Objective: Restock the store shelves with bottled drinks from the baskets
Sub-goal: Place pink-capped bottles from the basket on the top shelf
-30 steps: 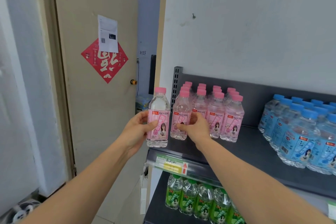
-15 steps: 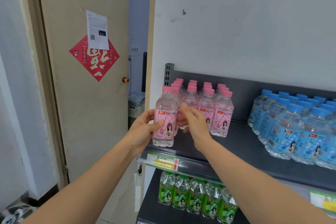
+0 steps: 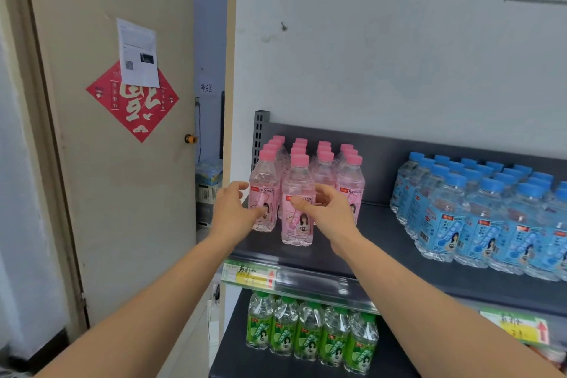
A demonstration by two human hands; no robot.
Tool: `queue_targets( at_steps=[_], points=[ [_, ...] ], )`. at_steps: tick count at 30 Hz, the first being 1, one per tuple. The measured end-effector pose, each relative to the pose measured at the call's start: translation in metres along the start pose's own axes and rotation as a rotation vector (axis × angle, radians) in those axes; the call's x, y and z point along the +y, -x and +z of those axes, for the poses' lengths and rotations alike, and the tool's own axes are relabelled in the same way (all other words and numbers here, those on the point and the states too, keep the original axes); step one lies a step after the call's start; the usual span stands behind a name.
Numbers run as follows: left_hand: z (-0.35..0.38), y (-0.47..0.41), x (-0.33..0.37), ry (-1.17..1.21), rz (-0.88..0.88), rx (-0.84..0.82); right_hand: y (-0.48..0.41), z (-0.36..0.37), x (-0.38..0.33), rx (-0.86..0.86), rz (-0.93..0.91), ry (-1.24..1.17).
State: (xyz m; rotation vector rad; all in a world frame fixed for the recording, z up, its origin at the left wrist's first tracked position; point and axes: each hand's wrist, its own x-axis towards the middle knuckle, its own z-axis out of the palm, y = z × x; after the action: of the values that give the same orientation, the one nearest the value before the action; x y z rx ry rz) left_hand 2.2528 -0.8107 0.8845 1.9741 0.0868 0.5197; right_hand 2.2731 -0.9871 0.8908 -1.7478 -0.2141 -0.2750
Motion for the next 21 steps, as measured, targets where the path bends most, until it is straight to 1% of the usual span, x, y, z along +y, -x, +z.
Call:
queue_targets(
  at_steps=[2, 4, 7, 12, 16, 21],
  points=[
    [0.003, -0.005, -0.004, -0.077, -0.014, -0.062, 0.000, -0.002, 0.003, 0.015, 0.024, -0.018],
    [0.005, -0.009, -0.003, -0.087, 0.005, -0.128, -0.001, -0.001, 0.005, 0.014, 0.033, -0.045],
    [0.005, -0.014, -0.002, -0.007, 0.031, -0.209, -0.006, 0.006, 0.008, 0.031, 0.027, -0.016],
    [0.006, -0.029, -0.006, 0.144, -0.020, -0.335, -0.011, 0.013, 0.013, 0.059, 0.012, 0.145],
    [0.007, -0.037, -0.012, 0.187, -0.032, -0.365, -0.009, 0.008, 0.021, -0.012, 0.008, 0.199],
    [0.009, -0.040, -0.018, 0.192, -0.042, -0.336, -0.013, 0.013, 0.027, 0.014, 0.008, 0.293]
  ],
)
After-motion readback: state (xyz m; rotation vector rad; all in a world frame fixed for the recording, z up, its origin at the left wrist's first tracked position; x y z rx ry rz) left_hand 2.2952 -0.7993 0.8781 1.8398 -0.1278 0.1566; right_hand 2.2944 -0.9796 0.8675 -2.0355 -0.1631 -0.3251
